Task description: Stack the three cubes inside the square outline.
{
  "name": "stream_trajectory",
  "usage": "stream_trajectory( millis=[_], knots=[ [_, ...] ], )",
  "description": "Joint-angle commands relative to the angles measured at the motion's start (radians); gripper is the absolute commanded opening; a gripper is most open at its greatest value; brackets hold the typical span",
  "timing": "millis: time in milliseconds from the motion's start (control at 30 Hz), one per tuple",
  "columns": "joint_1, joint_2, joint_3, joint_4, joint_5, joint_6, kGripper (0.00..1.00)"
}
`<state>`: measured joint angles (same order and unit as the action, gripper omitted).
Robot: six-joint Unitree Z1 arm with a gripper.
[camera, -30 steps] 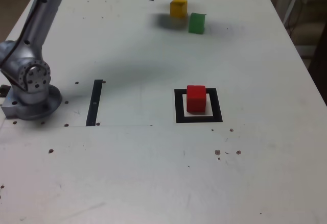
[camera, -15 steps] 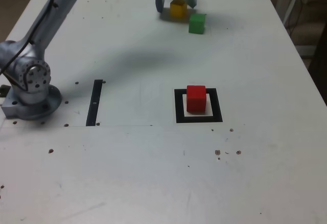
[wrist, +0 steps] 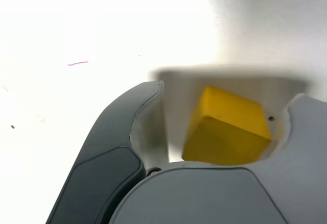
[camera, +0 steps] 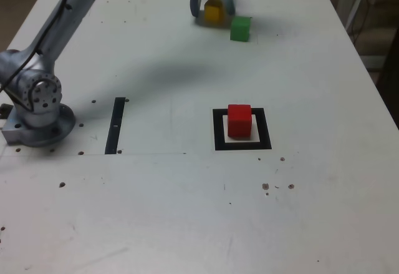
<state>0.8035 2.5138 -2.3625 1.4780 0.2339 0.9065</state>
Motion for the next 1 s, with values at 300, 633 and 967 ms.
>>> stream_trajectory(
  millis=[300, 633, 967],
  knots=[
    [-0.004, 0.016, -0.010, -0.010, -0.029, 0.002, 0.55],
    [-0.004, 0.010, -0.015, 0.003, -0.051, 0.006, 0.37],
    [-0.008, 0.002, -0.020, 0.030, -0.081, 0.005, 0.30]
  ],
)
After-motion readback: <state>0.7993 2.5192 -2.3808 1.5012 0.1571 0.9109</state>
